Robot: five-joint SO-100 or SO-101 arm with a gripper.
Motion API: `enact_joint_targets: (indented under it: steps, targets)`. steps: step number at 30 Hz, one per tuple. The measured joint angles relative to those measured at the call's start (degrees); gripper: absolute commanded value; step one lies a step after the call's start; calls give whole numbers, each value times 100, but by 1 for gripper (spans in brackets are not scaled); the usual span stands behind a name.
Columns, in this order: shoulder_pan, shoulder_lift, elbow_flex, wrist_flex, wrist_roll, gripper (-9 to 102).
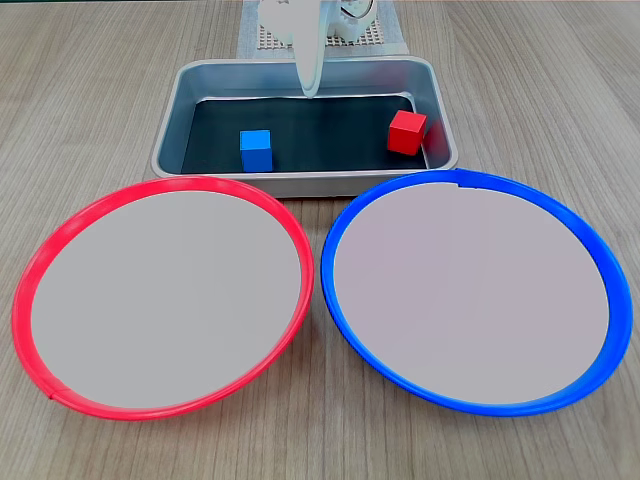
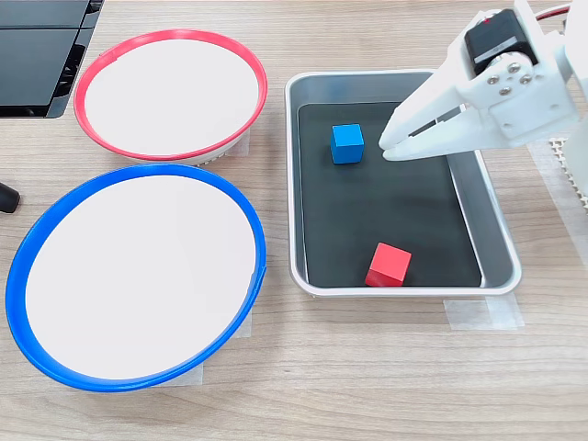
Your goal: Move two blocks tray to matching dishes
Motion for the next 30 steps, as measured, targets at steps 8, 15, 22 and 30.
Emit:
enact_joint_targets:
  steps: [8, 15, 22, 30]
  targets:
    - [0, 0, 0, 0, 0, 0]
    - [0, 0, 0, 0, 0, 0]
    - [0, 0, 0, 0, 0, 0]
    - [-62, 0, 0, 18, -62, 0]
